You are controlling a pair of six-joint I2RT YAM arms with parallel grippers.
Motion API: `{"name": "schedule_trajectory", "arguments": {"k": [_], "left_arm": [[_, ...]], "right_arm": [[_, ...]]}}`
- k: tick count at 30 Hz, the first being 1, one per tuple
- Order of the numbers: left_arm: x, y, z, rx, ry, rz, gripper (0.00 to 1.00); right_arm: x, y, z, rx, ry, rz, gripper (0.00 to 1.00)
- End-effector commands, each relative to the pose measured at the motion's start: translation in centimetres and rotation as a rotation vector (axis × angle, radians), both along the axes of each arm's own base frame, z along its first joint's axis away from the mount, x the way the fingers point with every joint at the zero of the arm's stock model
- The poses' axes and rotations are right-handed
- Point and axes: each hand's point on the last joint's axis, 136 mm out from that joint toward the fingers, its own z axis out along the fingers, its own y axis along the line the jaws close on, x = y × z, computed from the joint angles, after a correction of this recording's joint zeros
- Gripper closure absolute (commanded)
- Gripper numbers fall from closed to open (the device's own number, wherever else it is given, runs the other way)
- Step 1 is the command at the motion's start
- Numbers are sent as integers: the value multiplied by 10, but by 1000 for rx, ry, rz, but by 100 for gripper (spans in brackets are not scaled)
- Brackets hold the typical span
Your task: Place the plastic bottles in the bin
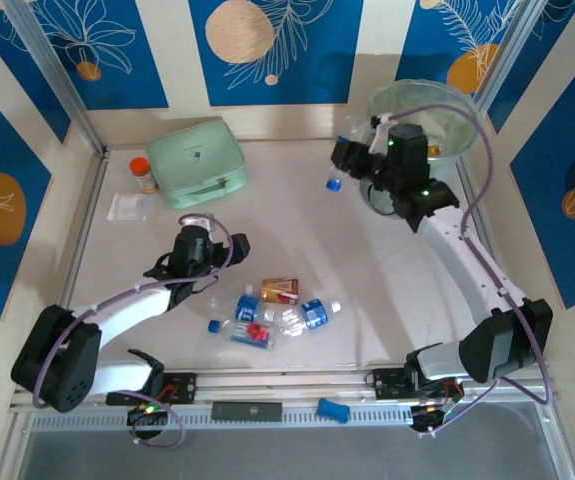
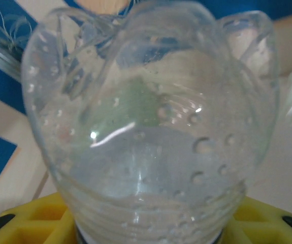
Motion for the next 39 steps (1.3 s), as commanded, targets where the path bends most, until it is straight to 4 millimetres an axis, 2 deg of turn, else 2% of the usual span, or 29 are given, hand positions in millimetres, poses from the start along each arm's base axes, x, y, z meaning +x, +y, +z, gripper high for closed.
{"name": "schedule_trajectory", "arguments": {"k": [1, 6, 9, 13, 18, 22, 32, 35, 39], "left_arm": [[1, 13, 14, -41, -42, 54, 0], [-3, 23, 16, -30, -54, 81, 0], [-3, 22, 13, -38, -45, 77, 0], [-4, 15, 6, -62, -20, 56, 0], [-3, 13, 6, -67, -18, 46, 0], [-4, 14, 8, -62, -26, 48, 0], [-4, 16, 12, -50, -31, 51, 0], [-4, 16, 11, -50, -30, 51, 0], [-5, 18, 11, -44, -29, 56, 0]], "right_arm": [[10, -38, 29, 13, -48, -63, 51], [35, -96, 58, 141, -85, -198, 51], [49, -123, 65, 167, -107, -269, 51], [70, -158, 63, 169, -108, -380, 51], [100, -185, 50, 231, -59, -437, 51], [123, -192, 33, 234, 21, -453, 48], [154, -179, -10, 295, 146, -417, 46], [156, -175, -13, 303, 158, -397, 35], [152, -176, -4, 291, 139, -393, 21]]}}
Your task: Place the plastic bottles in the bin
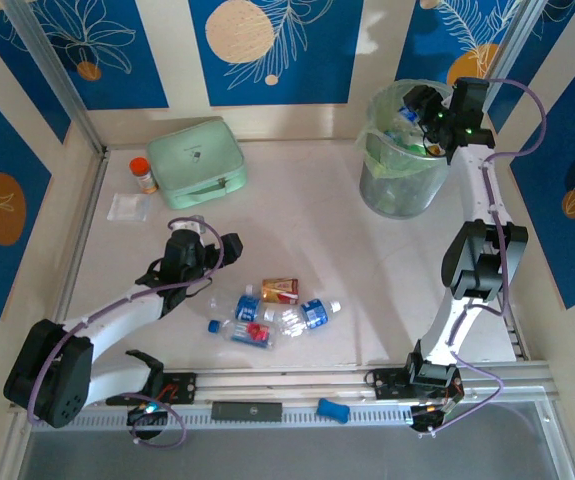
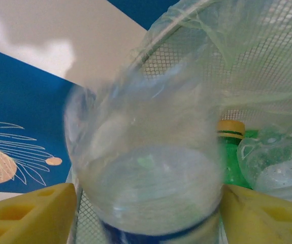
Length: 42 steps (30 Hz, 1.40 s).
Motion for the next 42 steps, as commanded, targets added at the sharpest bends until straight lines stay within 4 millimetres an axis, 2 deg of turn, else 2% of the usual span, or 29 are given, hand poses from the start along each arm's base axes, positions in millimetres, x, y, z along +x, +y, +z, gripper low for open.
{"name": "schedule_trajectory", "arguments": {"k": [1, 6, 13, 17, 20, 25, 32, 36, 42], "left_arm": [[0, 5, 5, 2, -18, 11, 0], [1, 5, 5, -3, -20, 14, 0], [4, 1, 6, -13, -20, 8, 0], [5, 1, 8, -12, -21, 8, 0], [8, -1, 11, -12, -24, 6, 0], [14, -3, 13, -11, -21, 5, 0], [18, -12, 13, -37, -17, -20, 0], [13, -12, 9, -36, -11, -36, 0], [3, -4, -1, -9, 3, -29, 0]], "right_arm": [[-8, 5, 35, -5, -64, 27, 20], [-24, 2, 52, -37, -108, 15, 19], [-62, 11, 75, -110, -187, 30, 19], [-88, 37, 79, -171, -216, 127, 18], [-108, 65, 69, -191, -194, 228, 18], [-143, 114, 34, -216, -93, 365, 17], [-196, 169, -49, -151, 134, 449, 15], [-231, 188, -99, -92, 302, 451, 12], [-295, 197, -170, -44, 567, 397, 11]]}}
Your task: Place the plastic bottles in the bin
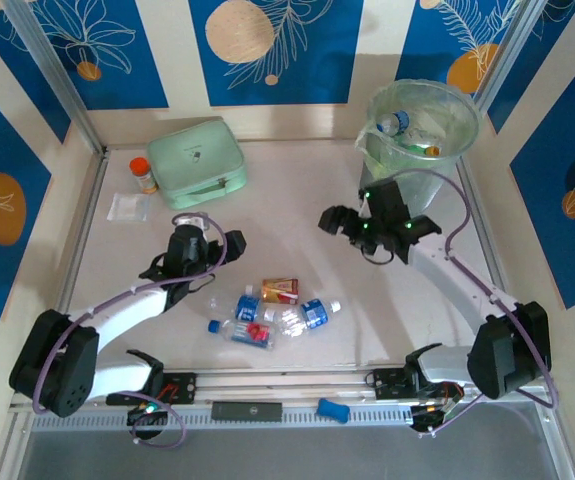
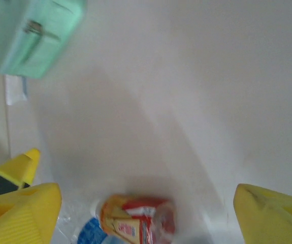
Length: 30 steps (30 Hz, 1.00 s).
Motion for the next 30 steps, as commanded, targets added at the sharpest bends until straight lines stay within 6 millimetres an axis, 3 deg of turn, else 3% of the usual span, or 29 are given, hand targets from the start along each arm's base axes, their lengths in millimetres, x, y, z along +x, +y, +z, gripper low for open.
{"name": "schedule_trajectory", "arguments": {"k": [1, 9, 13, 16, 24, 30], "left_arm": [[-5, 5, -2, 4, -9, -3, 0], [-3, 2, -6, 1, -9, -13, 0], [-1, -1, -8, -11, -3, -22, 0], [-2, -3, -9, -15, 1, -30, 0], [-3, -2, -6, -12, 0, -32, 0], [-5, 2, -4, 4, -3, -22, 0]], "right_arm": [[-37, -5, -27, -11, 159, -98, 10], [-118, 10, -77, 34, 448, -172, 7], [-143, 22, -95, 26, 522, -173, 4], [-148, 30, -100, 34, 535, -189, 0], [-137, 52, -111, 115, 529, -233, 1], [-131, 63, -122, 83, 525, -249, 3]]}}
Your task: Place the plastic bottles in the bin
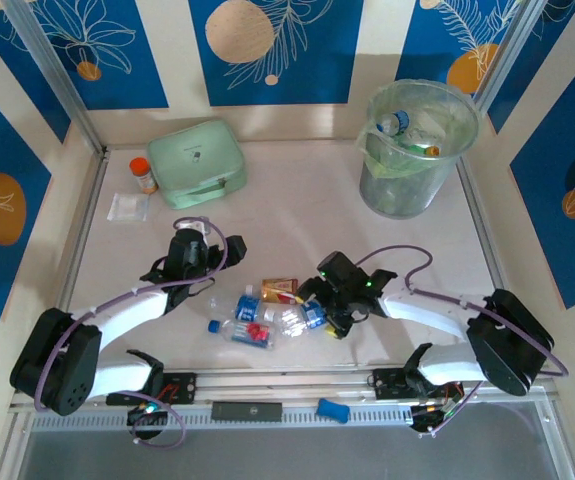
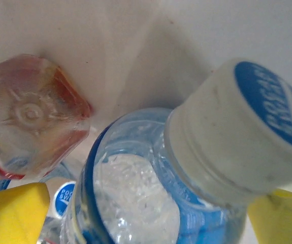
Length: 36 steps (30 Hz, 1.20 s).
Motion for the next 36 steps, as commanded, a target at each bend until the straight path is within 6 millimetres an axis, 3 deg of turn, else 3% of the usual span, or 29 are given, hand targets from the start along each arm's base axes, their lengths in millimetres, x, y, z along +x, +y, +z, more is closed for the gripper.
{"name": "schedule_trajectory", "arguments": {"k": [1, 19, 25, 27, 31, 36], "left_arm": [[-1, 5, 7, 10, -25, -2, 0], [-8, 14, 8, 30, -26, 17, 0], [-9, 15, 9, 31, -27, 23, 0], [-9, 15, 9, 30, -27, 25, 0], [-9, 16, 10, 31, -28, 27, 0], [-8, 16, 11, 30, -31, 27, 0]], "right_arm": [[7, 7, -1, -7, -16, -52, 4], [21, 0, -27, -58, -63, -152, 27], [26, -5, -27, -77, -87, -156, 38], [28, -7, -26, -76, -95, -159, 48], [36, -10, -15, -82, -139, -137, 53], [64, -16, 28, -110, -304, -64, 53]]}}
